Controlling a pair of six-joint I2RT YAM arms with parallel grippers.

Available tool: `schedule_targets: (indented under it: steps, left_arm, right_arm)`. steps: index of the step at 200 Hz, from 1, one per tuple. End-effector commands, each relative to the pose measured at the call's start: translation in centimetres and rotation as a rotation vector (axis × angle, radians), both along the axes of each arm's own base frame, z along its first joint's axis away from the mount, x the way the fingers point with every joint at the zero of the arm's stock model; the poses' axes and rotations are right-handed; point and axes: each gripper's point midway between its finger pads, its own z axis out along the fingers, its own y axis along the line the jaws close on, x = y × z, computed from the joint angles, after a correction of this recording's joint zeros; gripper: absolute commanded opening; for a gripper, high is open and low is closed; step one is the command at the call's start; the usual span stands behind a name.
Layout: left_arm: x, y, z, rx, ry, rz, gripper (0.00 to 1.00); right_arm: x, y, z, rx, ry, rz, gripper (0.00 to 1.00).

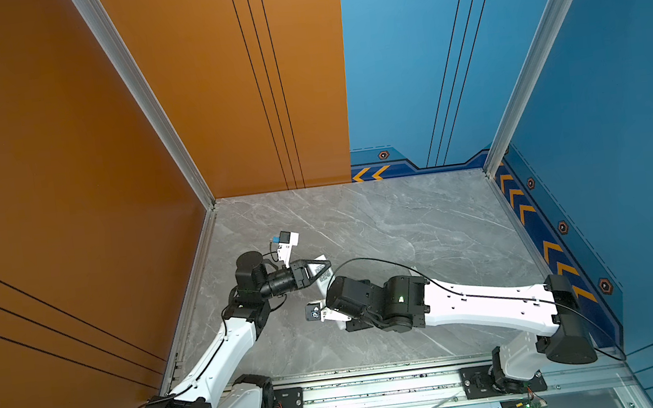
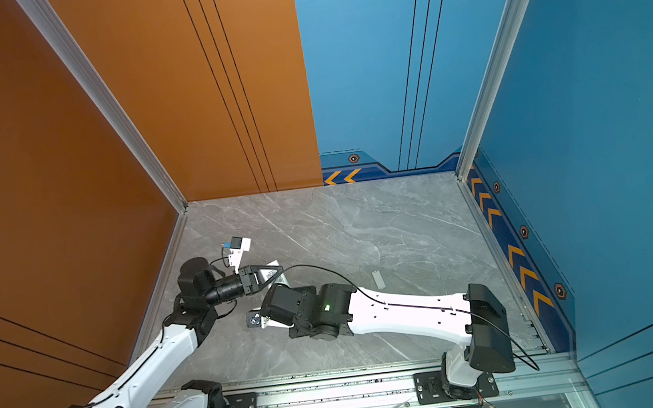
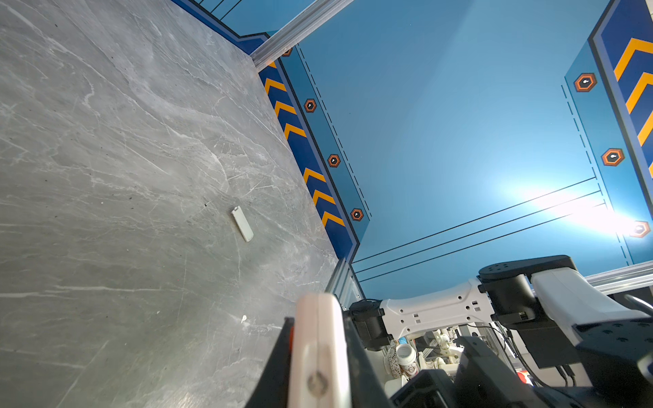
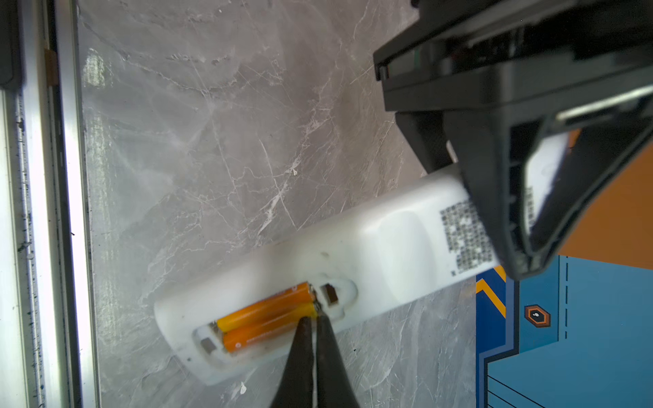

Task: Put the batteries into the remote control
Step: 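Lift the right gripper off the seated batteries and draw it back, then move the open right gripper away from the remote toward the white cover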

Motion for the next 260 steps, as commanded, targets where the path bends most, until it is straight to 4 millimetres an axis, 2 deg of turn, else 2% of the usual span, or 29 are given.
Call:
schedule_targets:
  steps: [1,37,98,260]
  left_arm:
    - [-0.5,0.0,0.6,-0.016,-0.003,-0.029,0.0]
    - [-0.6,0.0,0.5,-0.016,0.001,-0.03,0.0]
    - [-0.5,0.0,0.6,-0.017,0.0,-0.032,0.0]
    - [-0.8,-0.1,0.7,-0.019,-0.002,-0.043,0.0]
  right_arm:
    - [-1.0,-0.1,1.5,0.079,0.033,0.003,0.0]
    - [-1.7,0.1,2.2,0.13,0.054,0.031,0.0]
    - [-2.0,1.6,0.9,0.12,0.109,0.067,0.0]
    - [1.3,1.5,-3.0,0.082,0.139,-0.035,0.0]
